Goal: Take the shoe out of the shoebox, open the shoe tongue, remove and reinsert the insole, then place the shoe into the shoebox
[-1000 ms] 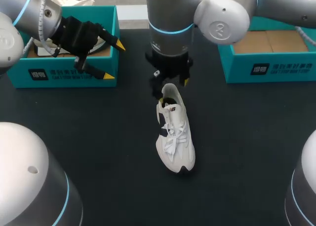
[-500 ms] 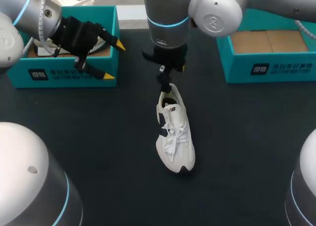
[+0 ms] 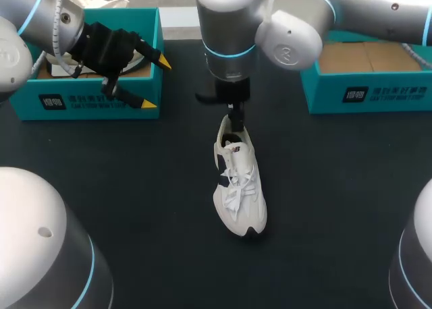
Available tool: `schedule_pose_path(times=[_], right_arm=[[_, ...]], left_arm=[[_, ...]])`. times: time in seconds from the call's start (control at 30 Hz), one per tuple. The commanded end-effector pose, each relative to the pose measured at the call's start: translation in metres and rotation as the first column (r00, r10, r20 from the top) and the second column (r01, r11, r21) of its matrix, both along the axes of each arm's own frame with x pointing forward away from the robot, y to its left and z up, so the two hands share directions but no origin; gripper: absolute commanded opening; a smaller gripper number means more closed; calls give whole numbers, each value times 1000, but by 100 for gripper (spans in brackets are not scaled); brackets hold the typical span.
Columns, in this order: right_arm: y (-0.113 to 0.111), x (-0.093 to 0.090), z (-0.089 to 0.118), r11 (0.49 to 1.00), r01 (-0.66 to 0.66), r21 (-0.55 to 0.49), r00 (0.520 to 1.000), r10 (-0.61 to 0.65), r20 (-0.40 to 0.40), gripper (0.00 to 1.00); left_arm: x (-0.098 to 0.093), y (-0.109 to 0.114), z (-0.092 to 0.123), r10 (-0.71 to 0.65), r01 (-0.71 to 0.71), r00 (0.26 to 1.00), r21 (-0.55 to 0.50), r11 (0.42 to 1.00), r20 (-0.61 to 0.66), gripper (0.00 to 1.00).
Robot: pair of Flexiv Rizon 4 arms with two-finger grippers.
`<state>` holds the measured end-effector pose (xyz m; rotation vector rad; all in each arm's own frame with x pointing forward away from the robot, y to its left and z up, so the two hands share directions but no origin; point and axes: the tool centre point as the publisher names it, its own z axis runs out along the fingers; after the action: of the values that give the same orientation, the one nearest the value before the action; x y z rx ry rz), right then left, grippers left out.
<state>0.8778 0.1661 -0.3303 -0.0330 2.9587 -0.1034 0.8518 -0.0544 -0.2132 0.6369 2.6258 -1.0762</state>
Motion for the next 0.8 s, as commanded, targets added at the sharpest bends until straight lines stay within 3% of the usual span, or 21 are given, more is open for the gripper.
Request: schedule_pose_path(times=[0.03, 0.2, 0.27, 0.4, 0.57, 0.6, 0.67, 0.7, 0.73, 0.8], right_arm=[[3, 7, -13, 1000, -14, 3, 1000, 14, -18, 75], [6, 8, -23, 1000, 2, 9, 999, -1, -35, 71], [7, 8, -27, 1000, 6, 5, 999, -6, -42, 63], [9, 7, -33, 1000, 12, 10, 999, -12, -45, 58], [12, 6, -45, 1000, 27, 15, 998, -26, -52, 67], [12, 6, -48, 999, 33, 14, 998, -32, -51, 50], [9, 5, -53, 998, 56, 11, 997, -55, -56, 38], [9, 5, -54, 998, 58, 9, 997, -57, -56, 26], [9, 4, -54, 998, 61, 3, 997, -61, -54, 0], [9, 4, -54, 998, 61, -11, 997, -62, -52, 0]], left_arm=[[-1, 0, 0, 1, -1, 1000, 3, 1000, 1, 100], [-1, 0, 0, 1, -1, 1000, 3, 1000, 1, 100], [-1, 0, 0, 1, -1, 1000, 3, 1000, 1, 100], [-1, 0, 0, 1, -1, 1000, 3, 1000, 1, 100], [-1, 0, 0, 1, -1, 1000, 3, 1000, 1, 100], [-1, 0, 0, 1, -1, 1000, 3, 1000, 1, 100], [-1, 0, 0, 1, -1, 1000, 3, 1000, 1, 100], [-1, 0, 0, 1, -1, 1000, 3, 1000, 1, 100], [-1, 0, 0, 1, -1, 1000, 3, 1000, 1, 100], [-1, 0, 0, 1, -1, 1000, 3, 1000, 1, 100]])
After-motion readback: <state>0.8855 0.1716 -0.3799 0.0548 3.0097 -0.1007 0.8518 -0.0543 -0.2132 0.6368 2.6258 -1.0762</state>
